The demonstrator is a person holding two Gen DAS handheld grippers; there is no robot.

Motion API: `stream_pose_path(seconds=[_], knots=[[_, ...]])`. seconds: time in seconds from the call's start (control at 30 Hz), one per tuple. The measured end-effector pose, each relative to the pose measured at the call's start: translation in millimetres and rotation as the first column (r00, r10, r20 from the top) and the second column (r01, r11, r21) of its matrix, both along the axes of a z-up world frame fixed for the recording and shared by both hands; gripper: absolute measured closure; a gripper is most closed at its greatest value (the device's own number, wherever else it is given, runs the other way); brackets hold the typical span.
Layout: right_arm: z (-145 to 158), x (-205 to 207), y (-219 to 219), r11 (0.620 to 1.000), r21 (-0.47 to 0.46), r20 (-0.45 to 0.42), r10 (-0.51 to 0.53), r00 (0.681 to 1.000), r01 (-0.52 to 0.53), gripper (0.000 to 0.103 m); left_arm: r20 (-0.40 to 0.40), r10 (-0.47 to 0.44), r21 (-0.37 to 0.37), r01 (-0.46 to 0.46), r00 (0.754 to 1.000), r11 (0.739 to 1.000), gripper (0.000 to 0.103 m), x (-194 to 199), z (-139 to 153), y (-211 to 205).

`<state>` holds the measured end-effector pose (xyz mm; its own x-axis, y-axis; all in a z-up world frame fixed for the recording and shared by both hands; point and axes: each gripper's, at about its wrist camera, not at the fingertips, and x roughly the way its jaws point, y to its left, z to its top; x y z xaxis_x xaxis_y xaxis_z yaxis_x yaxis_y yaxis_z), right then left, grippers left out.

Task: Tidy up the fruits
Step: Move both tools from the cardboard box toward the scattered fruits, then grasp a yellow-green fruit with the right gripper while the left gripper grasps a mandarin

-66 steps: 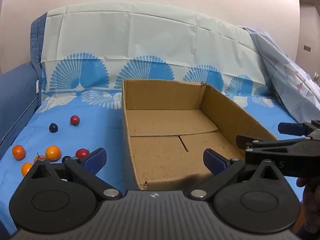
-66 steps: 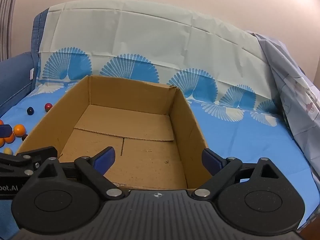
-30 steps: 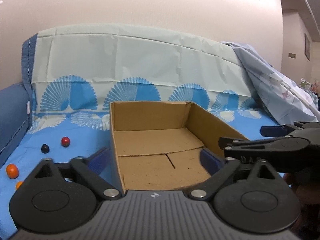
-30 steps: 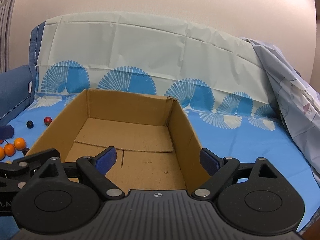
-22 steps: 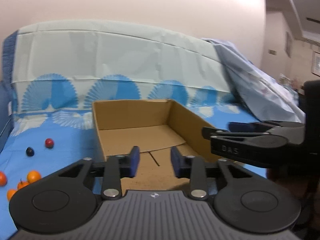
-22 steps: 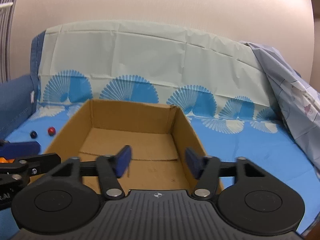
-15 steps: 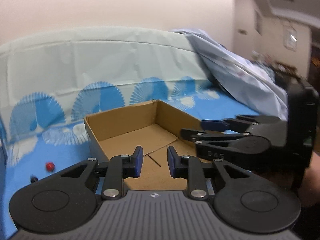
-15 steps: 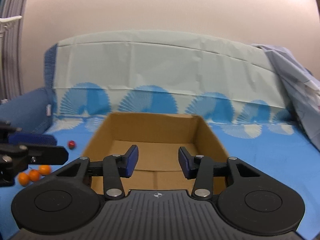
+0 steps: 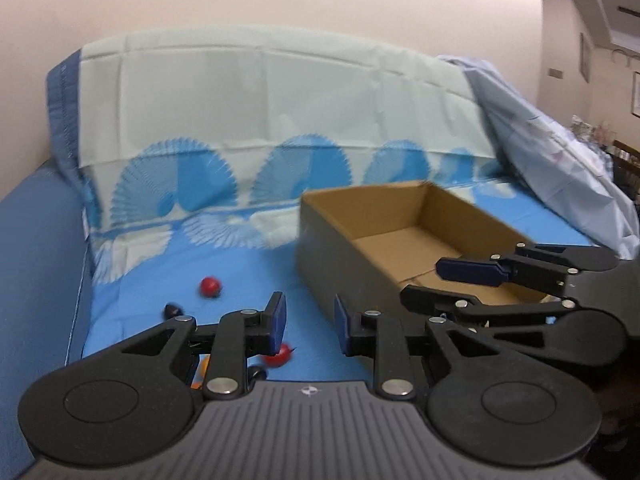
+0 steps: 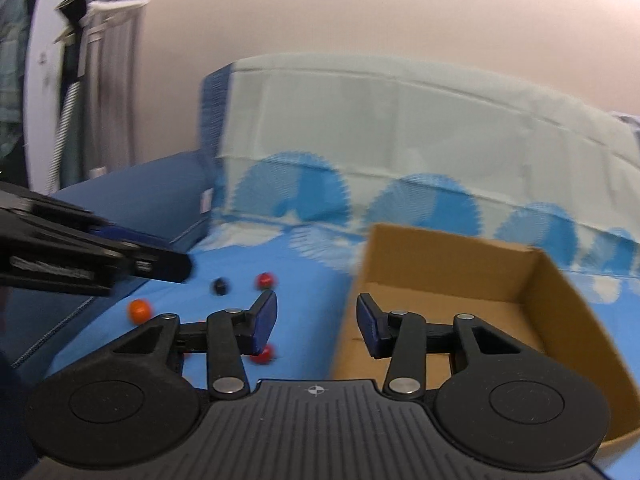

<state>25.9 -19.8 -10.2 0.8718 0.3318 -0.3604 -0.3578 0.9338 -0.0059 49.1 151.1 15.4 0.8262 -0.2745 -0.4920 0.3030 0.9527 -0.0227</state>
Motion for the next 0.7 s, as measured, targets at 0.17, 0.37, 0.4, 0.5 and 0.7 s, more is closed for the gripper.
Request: stream_pose_path(seconds=[0.17, 0.37, 0.4, 0.5, 0.7], knots=[[-13, 4, 37, 0.995, -0.029, -0.038, 0.097, 0.995, -0.098, 0.064, -0.094, 0.102, -0.044, -0.107, 0.990, 0.993, 0.074, 15, -38, 28], [-32, 15, 73, 0.983, -0.068, -0.144, 0.161, 0.976, -0.172, 0.064, -0.169, 0.205, -0.148, -0.230, 0.964, 0.962, 0.074, 31, -42, 62], [-34, 16, 78, 0.980, -0.075, -0.156, 0.171, 0.973, -0.185, 0.064, -0.188, 0.215, -0.161, -0.246, 0.958, 0.956, 0.074, 32, -43, 67], [-43, 21, 87, 0.972, -0.093, -0.210, 0.190, 0.959, -0.213, 0.063, -0.266, 0.250, -0.187, -0.304, 0.931, 0.934, 0.074, 41, -49, 82], [-59, 33, 99, 0.965, -0.120, -0.312, 0.185, 0.932, -0.232, 0.062, -0.444, 0.325, -0.146, -0.425, 0.835, 0.893, 0.073, 62, -71, 100]])
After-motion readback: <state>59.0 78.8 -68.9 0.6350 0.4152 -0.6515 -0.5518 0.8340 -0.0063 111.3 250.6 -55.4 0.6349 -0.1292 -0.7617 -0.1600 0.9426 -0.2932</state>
